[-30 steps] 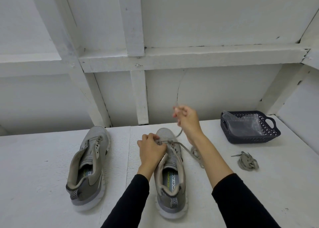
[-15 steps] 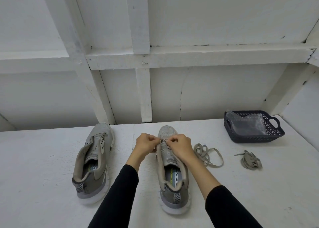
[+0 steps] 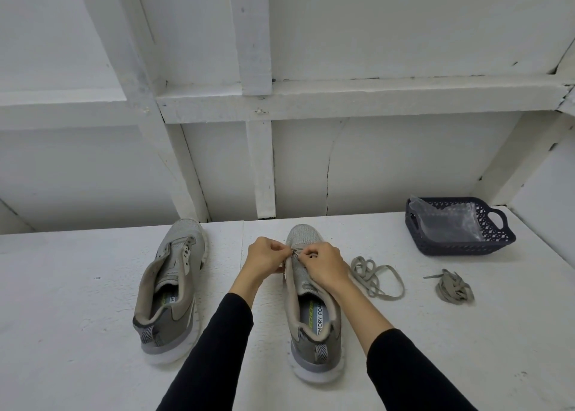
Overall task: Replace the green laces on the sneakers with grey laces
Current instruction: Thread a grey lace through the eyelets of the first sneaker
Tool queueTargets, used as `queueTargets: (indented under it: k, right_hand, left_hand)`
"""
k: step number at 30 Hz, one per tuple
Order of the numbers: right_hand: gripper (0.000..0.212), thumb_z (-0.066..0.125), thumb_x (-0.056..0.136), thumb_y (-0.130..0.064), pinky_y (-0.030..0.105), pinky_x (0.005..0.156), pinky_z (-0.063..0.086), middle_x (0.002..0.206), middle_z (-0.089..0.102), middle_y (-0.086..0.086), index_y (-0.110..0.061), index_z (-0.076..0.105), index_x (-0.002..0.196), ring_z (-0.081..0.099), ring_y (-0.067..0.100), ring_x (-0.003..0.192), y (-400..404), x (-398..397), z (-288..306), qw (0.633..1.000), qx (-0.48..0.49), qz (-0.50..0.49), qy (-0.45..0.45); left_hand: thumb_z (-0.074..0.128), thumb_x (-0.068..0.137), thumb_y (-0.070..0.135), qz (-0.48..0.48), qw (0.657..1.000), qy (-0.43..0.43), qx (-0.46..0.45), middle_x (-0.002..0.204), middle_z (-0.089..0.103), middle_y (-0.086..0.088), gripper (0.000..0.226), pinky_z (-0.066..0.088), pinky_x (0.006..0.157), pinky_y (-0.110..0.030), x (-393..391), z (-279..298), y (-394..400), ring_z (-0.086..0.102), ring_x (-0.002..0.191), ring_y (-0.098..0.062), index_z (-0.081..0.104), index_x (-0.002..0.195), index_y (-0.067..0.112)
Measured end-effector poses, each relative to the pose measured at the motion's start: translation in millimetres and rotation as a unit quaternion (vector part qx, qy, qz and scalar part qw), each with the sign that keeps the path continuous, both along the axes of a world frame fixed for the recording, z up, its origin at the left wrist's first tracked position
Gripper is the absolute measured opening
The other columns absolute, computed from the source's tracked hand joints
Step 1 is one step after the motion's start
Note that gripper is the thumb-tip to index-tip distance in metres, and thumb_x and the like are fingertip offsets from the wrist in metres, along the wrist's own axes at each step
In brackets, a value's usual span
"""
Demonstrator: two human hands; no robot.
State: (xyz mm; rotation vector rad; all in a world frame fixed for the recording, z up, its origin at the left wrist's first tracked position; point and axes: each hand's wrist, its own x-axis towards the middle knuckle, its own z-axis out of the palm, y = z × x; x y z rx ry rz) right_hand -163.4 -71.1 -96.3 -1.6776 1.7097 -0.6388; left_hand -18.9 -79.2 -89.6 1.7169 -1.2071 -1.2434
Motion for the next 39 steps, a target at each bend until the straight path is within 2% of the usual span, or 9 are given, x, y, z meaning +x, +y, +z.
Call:
queueTargets:
  k: [13,16,19,25,28,31,33,36,39]
  right_hand:
    - [0.016,0.056,0.093,-0.032,0.027,0.064,0.039,0.105,0.061,-0.004,-0.032,0.071,0.086,0.058,0.016,0.092,-4,5,-10,0.999,-0.039,-0.014,0.026]
    - [0.008,0.06,0.087,-0.028,0.028,0.068,0.042,0.098,0.06,-0.004,-0.029,0.066,0.092,0.056,0.017,0.095,-1,3,-6,0.998,-0.041,-0.047,-0.023]
    - [0.039,0.064,0.081,-0.033,0.036,0.093,0.04,0.112,0.05,-0.002,-0.024,0.05,0.116,0.041,0.021,0.113,3,-3,2,0.996,-0.018,-0.076,-0.039]
    - [0.068,0.069,0.073,-0.045,0.042,0.106,0.03,0.128,0.031,0.003,-0.024,0.028,0.124,0.026,0.025,0.125,21,-11,6,0.994,0.062,-0.089,-0.027]
    - [0.058,0.07,0.073,-0.04,0.039,0.103,0.032,0.12,0.03,0.002,-0.02,0.032,0.112,0.028,0.024,0.121,32,-8,3,0.99,0.01,-0.135,-0.044]
    - [0.051,0.068,0.075,-0.043,0.036,0.096,0.037,0.114,0.032,-0.001,-0.019,0.035,0.106,0.034,0.021,0.115,38,-4,3,0.991,-0.003,-0.121,-0.051]
    - [0.049,0.066,0.077,-0.045,0.035,0.093,0.038,0.113,0.034,-0.001,-0.018,0.037,0.106,0.035,0.02,0.114,41,-3,2,0.993,0.012,-0.108,-0.051]
    - [0.048,0.064,0.079,-0.049,0.036,0.095,0.038,0.112,0.038,-0.001,-0.016,0.041,0.105,0.036,0.02,0.112,41,-4,1,0.993,0.017,-0.106,-0.045]
    - [0.042,0.062,0.081,-0.048,0.036,0.096,0.038,0.11,0.04,-0.001,-0.016,0.045,0.103,0.037,0.02,0.11,40,-3,1,0.994,0.021,-0.105,-0.036]
  left_hand:
    - [0.069,0.089,0.013,0.016,0.999,0.02,-0.045,0.09,0.071,-0.009,0.006,0.061,0.071,-0.039,1,-13,0,0.068,0.086,-0.025,0.07,0.088,0.007]
    - [0.065,0.092,0.013,0.01,0.997,-0.018,-0.079,0.084,0.065,0.001,0.006,0.054,0.065,-0.023,-7,-18,1,0.061,0.08,-0.016,0.064,0.086,0.013]
    - [0.052,0.098,0.011,0.054,0.993,-0.041,-0.095,0.088,0.061,0.0,0.013,0.043,0.063,-0.015,-10,-16,2,0.054,0.077,-0.012,0.054,0.086,0.015]
    - [0.027,0.104,0.007,0.288,0.913,0.263,-0.121,0.083,0.053,-0.003,0.012,0.052,0.062,-0.027,11,24,-9,0.053,0.067,-0.015,0.039,0.105,0.01]
    - [0.033,0.104,0.023,0.152,0.957,-0.111,-0.222,0.083,0.055,0.008,0.014,0.039,0.067,-0.031,21,35,-2,0.05,0.08,-0.016,0.045,0.109,0.018]
    - [0.042,0.101,0.038,-0.089,0.853,-0.472,-0.205,0.102,0.064,0.007,0.025,0.034,0.082,-0.035,21,18,1,0.045,0.104,-0.023,0.063,0.112,0.029]
    - [0.045,0.1,0.044,-0.145,0.822,-0.527,-0.159,0.111,0.06,0.006,0.026,0.027,0.087,-0.036,15,5,4,0.04,0.111,-0.025,0.065,0.11,0.032]
    - [0.047,0.101,0.038,-0.087,0.902,-0.403,-0.124,0.101,0.058,0.01,0.017,0.022,0.082,-0.036,7,4,9,0.04,0.107,-0.022,0.062,0.096,0.031]
    - [0.045,0.103,0.022,-0.009,0.996,-0.01,-0.087,0.085,0.066,0.013,0.02,0.036,0.075,-0.031,3,16,9,0.057,0.101,-0.019,0.051,0.084,0.02]
